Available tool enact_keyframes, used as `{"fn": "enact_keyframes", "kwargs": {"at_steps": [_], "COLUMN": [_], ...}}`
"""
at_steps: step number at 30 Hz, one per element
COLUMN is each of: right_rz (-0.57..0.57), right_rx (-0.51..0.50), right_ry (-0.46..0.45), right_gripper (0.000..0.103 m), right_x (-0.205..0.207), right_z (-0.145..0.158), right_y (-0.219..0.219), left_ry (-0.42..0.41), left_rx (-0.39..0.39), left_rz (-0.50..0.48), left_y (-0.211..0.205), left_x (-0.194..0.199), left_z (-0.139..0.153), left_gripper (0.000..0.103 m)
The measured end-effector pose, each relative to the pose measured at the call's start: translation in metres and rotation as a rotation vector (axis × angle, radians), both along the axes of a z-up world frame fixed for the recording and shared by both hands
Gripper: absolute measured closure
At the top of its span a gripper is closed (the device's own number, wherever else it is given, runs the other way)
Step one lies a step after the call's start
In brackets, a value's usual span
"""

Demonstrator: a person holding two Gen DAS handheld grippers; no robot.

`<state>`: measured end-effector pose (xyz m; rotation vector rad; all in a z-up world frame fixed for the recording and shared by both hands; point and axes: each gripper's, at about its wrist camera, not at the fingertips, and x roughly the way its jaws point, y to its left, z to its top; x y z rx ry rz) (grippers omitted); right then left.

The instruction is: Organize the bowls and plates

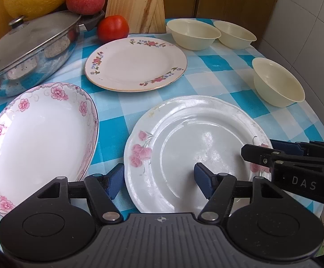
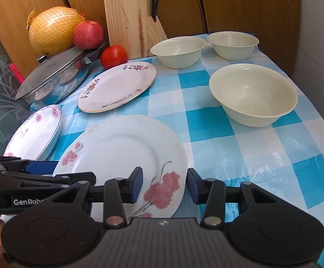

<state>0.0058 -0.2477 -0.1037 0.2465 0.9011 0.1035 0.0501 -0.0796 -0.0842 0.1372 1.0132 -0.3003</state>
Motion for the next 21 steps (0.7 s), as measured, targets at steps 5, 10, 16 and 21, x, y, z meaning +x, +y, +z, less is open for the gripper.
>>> {"fn": "enact_keyframes", "kwargs": {"at_steps": [5, 10, 16, 21], "right_rz": [-0.002, 0.008, 0.009, -0.008], "right_rx": [0.026, 0.019, -0.015, -0.044], "right_ry": [0.0, -0.033, 0.017, -0.034], "right_gripper": [0.064, 0.064, 0.064, 0.064], "right_x": [-0.007, -0.016, -0.012, -0.011], "right_z": [0.004, 0.013, 0.002, 0.008], "right_y": [-0.004, -0.003, -0.002, -0.004], "left_ry": [-0.017, -0.028, 0.005, -0.088], "left_rx": [0.006, 0.005, 0.003, 0.056], "left_rz": [-0.011, -0.018, -0.031, -0.031], "left_y": [-0.001, -0.002, -0.003, -0.004], "left_x": [-0.006, -0.01, -0.01, -0.015], "left_z": [0.004, 0.007, 0.0, 0.008], "left_gripper": [0.03, 0.03, 0.029, 0.021]}}
